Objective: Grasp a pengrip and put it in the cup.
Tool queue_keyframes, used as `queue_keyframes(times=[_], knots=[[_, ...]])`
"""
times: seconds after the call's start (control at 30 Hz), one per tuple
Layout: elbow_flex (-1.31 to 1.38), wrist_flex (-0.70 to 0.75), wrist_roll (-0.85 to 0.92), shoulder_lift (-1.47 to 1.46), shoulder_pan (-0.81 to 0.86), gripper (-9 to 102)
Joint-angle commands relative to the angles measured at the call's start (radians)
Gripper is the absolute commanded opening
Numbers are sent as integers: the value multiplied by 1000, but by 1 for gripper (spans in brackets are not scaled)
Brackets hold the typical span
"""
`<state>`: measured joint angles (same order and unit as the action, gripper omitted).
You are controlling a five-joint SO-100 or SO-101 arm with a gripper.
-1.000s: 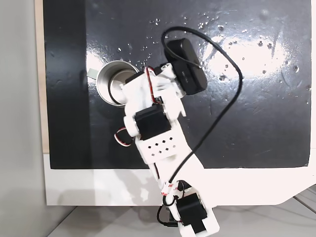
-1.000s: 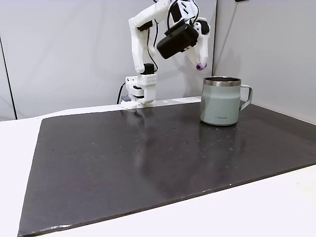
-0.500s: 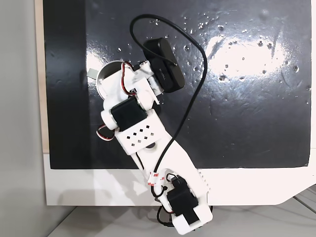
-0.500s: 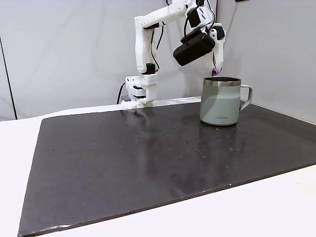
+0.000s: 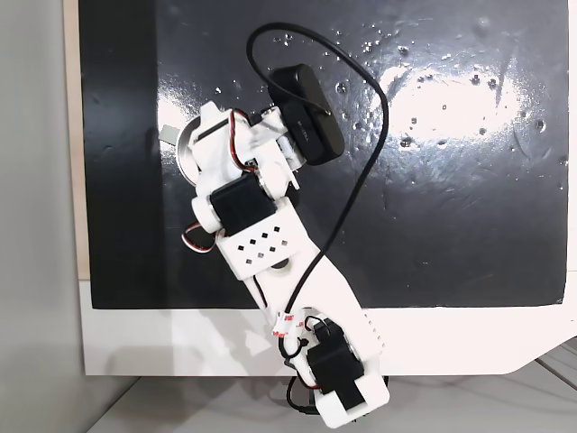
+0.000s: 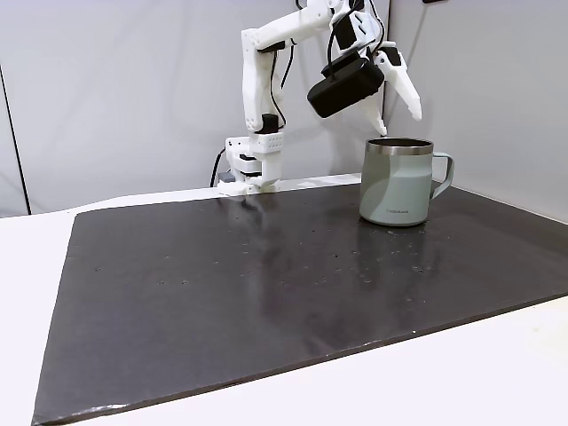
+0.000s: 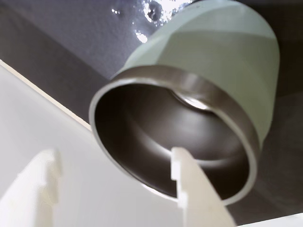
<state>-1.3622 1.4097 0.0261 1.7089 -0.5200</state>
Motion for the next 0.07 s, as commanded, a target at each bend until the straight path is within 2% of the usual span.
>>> queue_keyframes(times=[0.0, 0.03], knots=[[58, 9, 15, 31, 20, 28], [57, 9, 15, 34, 20, 28]])
